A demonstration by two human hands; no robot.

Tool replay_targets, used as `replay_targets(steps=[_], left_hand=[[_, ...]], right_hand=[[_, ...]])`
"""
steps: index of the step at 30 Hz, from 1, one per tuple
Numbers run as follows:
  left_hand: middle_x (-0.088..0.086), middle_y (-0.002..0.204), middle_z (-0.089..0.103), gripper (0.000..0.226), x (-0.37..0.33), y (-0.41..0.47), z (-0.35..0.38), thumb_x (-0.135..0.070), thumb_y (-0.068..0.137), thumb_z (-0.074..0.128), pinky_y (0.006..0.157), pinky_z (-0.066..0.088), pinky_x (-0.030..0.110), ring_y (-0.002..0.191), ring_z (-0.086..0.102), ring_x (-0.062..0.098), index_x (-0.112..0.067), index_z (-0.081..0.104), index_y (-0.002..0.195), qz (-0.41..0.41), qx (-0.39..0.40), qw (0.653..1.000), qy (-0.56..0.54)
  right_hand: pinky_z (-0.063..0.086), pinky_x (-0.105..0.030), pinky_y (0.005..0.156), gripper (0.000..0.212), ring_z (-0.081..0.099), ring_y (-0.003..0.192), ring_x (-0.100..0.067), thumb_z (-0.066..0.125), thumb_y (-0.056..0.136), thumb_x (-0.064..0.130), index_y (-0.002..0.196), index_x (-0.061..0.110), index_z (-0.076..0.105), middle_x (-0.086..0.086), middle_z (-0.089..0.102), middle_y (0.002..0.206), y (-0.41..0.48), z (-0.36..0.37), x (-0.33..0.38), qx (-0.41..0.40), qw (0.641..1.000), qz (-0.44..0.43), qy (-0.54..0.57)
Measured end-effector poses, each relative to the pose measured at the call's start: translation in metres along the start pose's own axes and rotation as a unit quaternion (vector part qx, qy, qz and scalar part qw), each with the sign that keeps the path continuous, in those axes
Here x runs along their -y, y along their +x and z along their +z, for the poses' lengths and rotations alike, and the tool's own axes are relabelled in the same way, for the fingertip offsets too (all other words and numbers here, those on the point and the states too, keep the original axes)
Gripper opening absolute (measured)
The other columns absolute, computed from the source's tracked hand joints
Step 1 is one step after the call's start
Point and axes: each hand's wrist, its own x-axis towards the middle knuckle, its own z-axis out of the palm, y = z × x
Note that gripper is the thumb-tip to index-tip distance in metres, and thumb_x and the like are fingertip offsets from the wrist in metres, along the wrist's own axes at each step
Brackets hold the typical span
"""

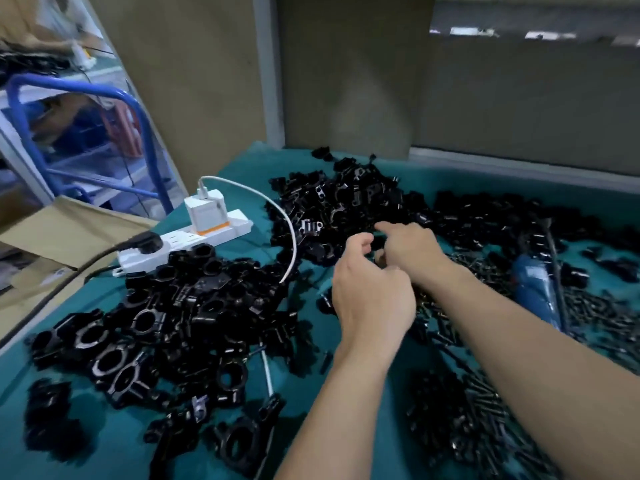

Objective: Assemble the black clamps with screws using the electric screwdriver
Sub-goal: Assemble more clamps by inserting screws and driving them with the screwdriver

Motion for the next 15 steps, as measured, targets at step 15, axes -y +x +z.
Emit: replay_targets(steps=[15], left_hand=[[-0.006, 0.126, 0.068, 0.052, 0.023, 0.018, 0.004, -0.009, 0.09, 0.06, 0.1, 0.046, 0.036, 0.114, 0.06, 0.019, -0.036, 0.062, 0.134, 0.107, -0.017, 0.963, 0.247]], right_hand=[[0.054, -0.017, 0.067, 0.025, 0.069, 0.083, -0.012, 0.06, 0.099, 0.006, 0.097, 0.023, 0.078, 0.001, 0.074, 0.097, -0.022, -0.027, -0.024, -0.158, 0.885, 0.085, 0.429]])
